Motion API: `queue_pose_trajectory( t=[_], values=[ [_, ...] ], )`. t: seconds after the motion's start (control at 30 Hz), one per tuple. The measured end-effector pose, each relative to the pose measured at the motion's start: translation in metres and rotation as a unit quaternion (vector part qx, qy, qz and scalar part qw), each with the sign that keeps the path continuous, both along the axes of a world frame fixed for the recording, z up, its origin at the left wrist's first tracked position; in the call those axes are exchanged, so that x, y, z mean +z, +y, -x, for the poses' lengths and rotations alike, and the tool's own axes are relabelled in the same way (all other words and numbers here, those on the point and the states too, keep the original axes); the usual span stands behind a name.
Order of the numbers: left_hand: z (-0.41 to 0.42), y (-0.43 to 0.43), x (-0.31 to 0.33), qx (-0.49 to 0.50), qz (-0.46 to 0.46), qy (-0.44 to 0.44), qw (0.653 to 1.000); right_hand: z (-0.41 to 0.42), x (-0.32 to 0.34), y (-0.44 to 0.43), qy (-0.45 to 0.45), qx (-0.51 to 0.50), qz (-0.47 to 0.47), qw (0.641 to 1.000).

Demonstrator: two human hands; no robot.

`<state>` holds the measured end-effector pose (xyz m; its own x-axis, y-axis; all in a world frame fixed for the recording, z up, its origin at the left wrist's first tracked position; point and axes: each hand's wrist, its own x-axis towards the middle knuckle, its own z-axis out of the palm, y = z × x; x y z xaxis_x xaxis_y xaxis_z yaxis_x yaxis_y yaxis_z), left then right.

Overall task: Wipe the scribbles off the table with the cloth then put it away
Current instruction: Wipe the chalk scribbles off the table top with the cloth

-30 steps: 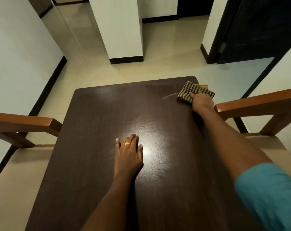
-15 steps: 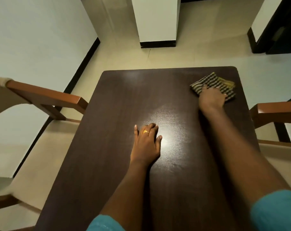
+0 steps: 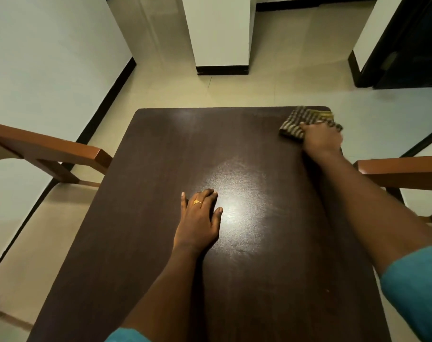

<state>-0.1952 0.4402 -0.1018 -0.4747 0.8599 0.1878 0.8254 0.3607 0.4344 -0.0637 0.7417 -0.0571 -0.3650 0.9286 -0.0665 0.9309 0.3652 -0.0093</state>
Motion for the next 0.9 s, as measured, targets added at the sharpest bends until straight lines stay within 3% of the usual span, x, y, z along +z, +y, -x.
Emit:
queue_pose_trajectory(
  t=[0.2,0.43,0.57,0.73,0.9],
  values=[
    [0.002,0.000,0.000,-0.006,0.001,-0.001,1.000,-0.005,-0.007,0.054,0.052,-0.164,-0.002,0.985],
    [0.000,0.000,0.004,-0.012,0.007,-0.004,1.000,0.049,-0.004,0.052,0.019,-0.170,0.005,0.985],
    [0.000,-0.002,0.004,-0.015,-0.002,-0.007,1.000,0.096,-0.003,0.038,0.027,-0.096,0.003,0.995],
    [0.001,0.000,0.002,-0.014,-0.001,-0.006,1.000,0.182,0.001,-0.029,0.025,0.075,0.016,0.997],
    [0.000,0.001,0.006,-0.011,0.006,-0.018,1.000,0.236,-0.003,-0.119,0.029,0.303,-0.011,0.952]
  ],
)
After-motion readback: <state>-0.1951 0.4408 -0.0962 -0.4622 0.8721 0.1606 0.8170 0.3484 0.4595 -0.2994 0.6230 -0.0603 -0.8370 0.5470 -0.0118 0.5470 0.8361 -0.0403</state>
